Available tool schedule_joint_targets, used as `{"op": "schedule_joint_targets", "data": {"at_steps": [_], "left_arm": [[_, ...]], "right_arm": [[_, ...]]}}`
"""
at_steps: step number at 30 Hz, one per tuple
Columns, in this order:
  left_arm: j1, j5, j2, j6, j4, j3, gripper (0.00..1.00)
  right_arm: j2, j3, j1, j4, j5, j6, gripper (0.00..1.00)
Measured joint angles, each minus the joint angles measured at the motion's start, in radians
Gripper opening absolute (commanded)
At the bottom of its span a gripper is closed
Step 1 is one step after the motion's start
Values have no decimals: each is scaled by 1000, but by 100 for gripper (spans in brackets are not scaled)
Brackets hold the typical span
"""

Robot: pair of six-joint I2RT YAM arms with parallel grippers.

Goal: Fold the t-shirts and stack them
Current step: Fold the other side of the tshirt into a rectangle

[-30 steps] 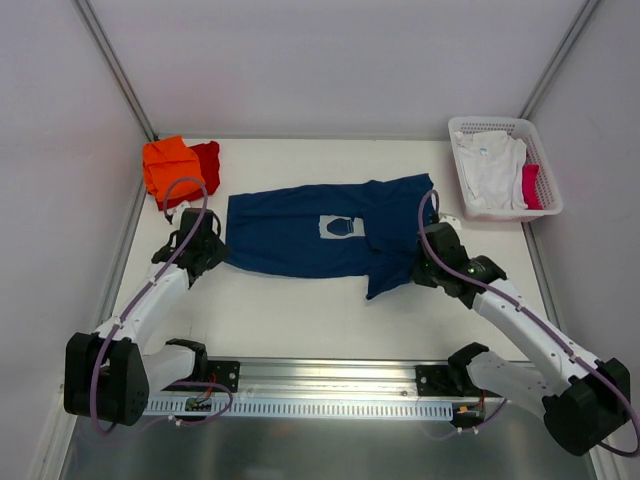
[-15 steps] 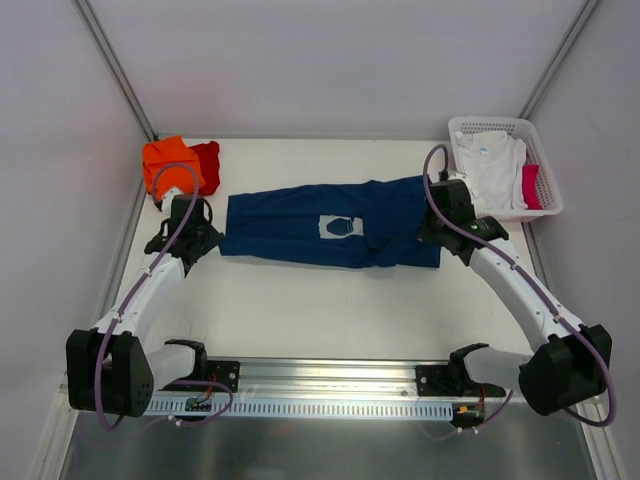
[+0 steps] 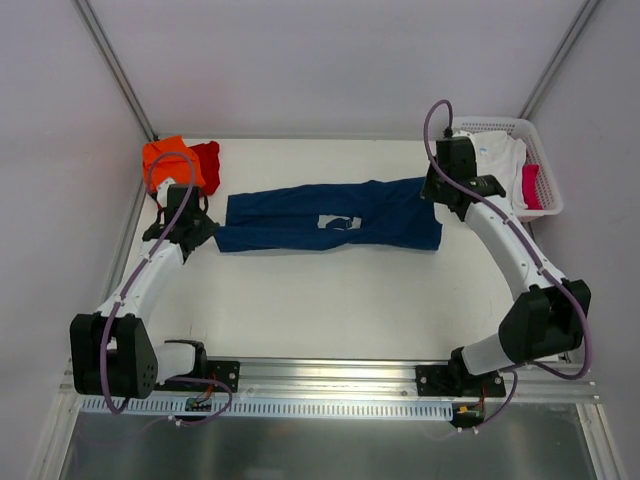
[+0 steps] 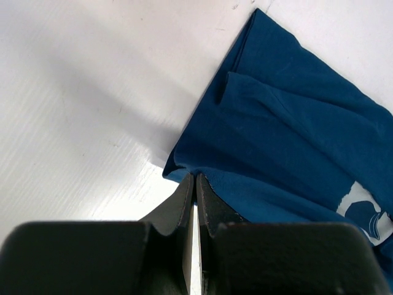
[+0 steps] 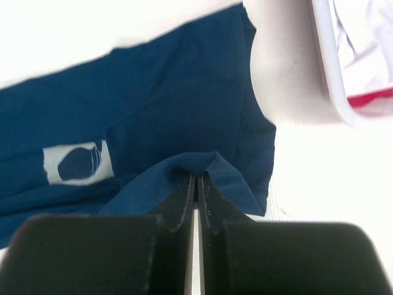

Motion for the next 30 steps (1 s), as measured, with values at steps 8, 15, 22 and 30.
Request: {"op": "schedule_joint_targets", "data": {"at_steps": [8, 15, 22, 30], "left_arm": [[4, 0, 77, 1, 1, 39, 0], [10, 0, 156, 2, 14, 82, 0], [11, 0, 286, 3, 33, 168, 0], [16, 0, 435, 3, 42, 290, 0]], "right_arm": [[170, 198, -28, 7, -19, -25, 0], [302, 356, -50, 6, -43, -34, 0], [401, 440, -62, 4, -64, -40, 0], [488, 506, -80, -1, -78, -40, 0]]}}
